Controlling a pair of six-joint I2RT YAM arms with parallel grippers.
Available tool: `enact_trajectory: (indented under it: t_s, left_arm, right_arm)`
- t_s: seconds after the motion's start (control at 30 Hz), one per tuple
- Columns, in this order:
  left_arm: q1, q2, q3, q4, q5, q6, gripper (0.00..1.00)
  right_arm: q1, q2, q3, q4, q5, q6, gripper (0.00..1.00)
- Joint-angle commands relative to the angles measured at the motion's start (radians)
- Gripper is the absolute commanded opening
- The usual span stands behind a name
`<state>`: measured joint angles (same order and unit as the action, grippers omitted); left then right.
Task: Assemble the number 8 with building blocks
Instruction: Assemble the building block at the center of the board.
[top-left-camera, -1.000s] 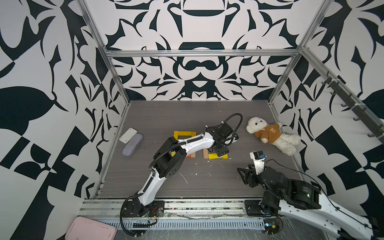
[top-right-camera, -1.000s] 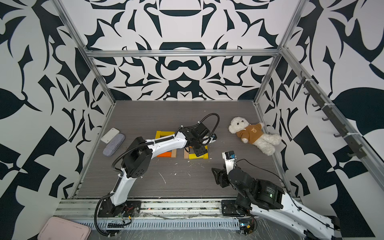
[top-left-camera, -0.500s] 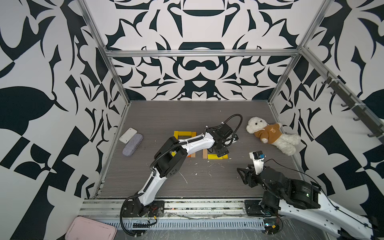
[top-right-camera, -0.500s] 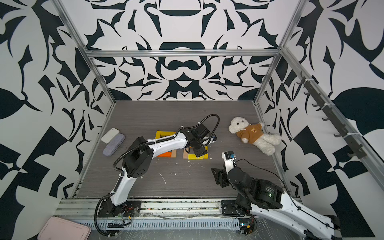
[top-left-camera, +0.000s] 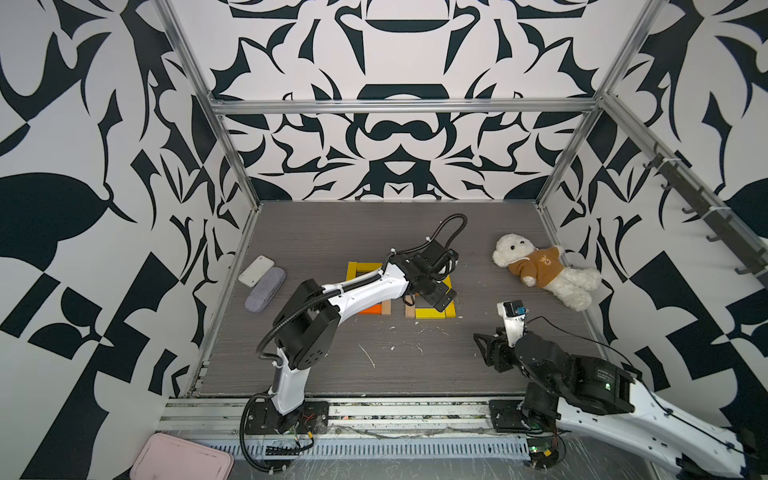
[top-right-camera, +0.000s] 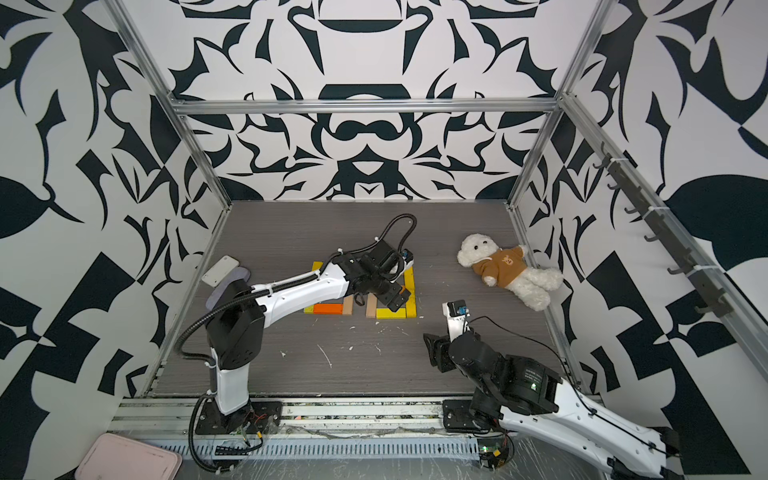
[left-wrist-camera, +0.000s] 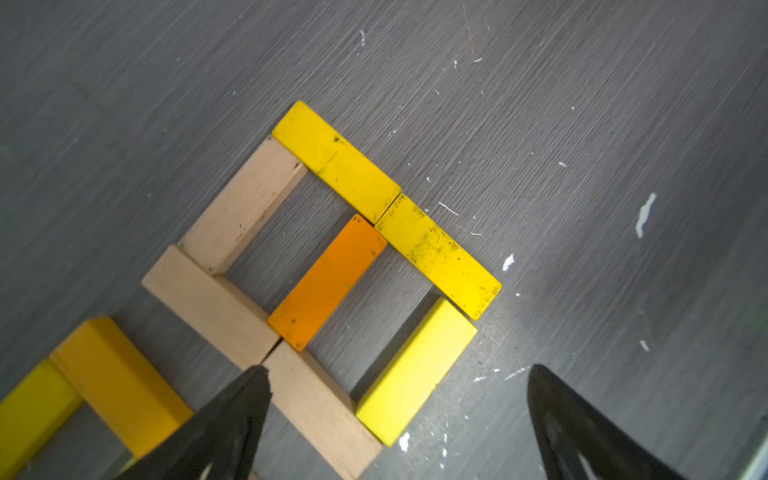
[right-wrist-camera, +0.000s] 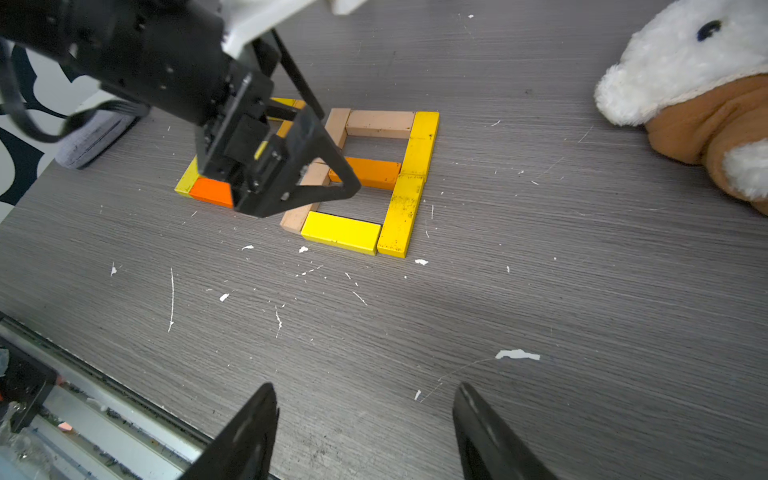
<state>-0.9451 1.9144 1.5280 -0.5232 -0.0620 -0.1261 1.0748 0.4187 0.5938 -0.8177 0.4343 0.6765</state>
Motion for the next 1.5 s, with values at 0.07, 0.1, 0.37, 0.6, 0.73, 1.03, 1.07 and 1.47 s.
enact_trajectory:
  t_s: [0.07, 0.1, 0.37, 0.6, 0.73, 1.03, 1.07, 1.47]
  left_arm:
    - [0.006, -0.075, -0.098, -0.041, 0.028, -0.302, 0.99]
    - [0.007, -0.086, -0.118, -0.041, 0.037, -0.347, 0.99]
    - [0.023, -0.098, -0.233, -0.013, 0.078, -0.559, 0.99]
    - [0.032, -0.071, -0.252, 0.008, 0.087, -0.589, 0.99]
    - [0.037, -0.058, -0.261, 0.042, 0.099, -0.592, 0.99]
    - [0.051, -0.025, -0.255, 0.058, 0.097, -0.596, 0.99]
    - [0.051, -0.022, -0.255, 0.061, 0.097, -0.596, 0.99]
    - [0.054, 0.008, -0.249, 0.074, 0.122, -0.606, 0.99]
  right_arm:
    - [-0.003, 0.022, 0.026, 0.035, 0.037, 0.007, 0.7]
    - [-0.003, 0.025, 0.026, 0.037, 0.035, 0.007, 0.7]
    - [-0.003, 0.063, 0.026, 0.066, 0.023, -0.002, 0.7]
    - [-0.003, 0.073, 0.03, 0.072, 0.024, -0.006, 0.7]
    - [-0.003, 0.072, 0.034, 0.074, 0.023, -0.008, 0.7]
    - [-0.003, 0.079, 0.044, 0.068, 0.023, -0.013, 0.7]
    - [-0.003, 0.08, 0.045, 0.068, 0.022, -0.013, 0.7]
    - [-0.003, 0.083, 0.046, 0.069, 0.027, -0.019, 0.7]
